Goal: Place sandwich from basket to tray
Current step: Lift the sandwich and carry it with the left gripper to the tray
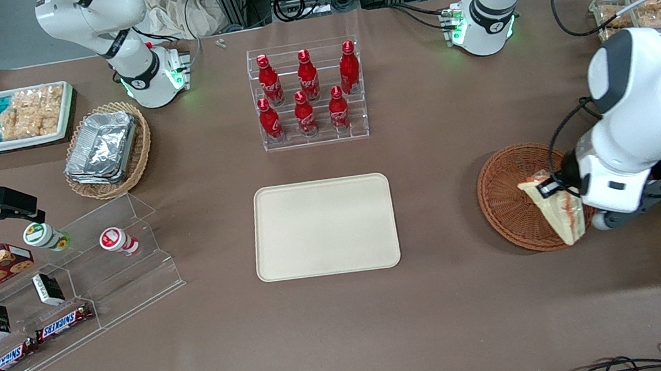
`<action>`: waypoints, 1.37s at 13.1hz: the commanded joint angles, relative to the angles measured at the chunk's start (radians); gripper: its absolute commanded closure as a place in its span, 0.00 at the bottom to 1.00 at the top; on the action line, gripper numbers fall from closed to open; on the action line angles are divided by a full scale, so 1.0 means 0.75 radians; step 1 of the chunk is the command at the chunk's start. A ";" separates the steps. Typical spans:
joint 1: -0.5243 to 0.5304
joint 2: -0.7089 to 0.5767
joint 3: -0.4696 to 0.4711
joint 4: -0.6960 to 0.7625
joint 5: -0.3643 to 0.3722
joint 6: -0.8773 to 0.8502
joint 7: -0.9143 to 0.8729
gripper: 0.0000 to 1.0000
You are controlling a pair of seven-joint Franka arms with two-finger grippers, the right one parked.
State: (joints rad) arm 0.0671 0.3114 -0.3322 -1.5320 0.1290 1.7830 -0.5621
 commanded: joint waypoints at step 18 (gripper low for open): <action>-0.636 0.767 0.005 0.380 0.084 0.289 -0.169 1.00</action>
State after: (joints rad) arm -0.3936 0.8860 -0.3352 -1.2306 0.1726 1.9602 -0.6627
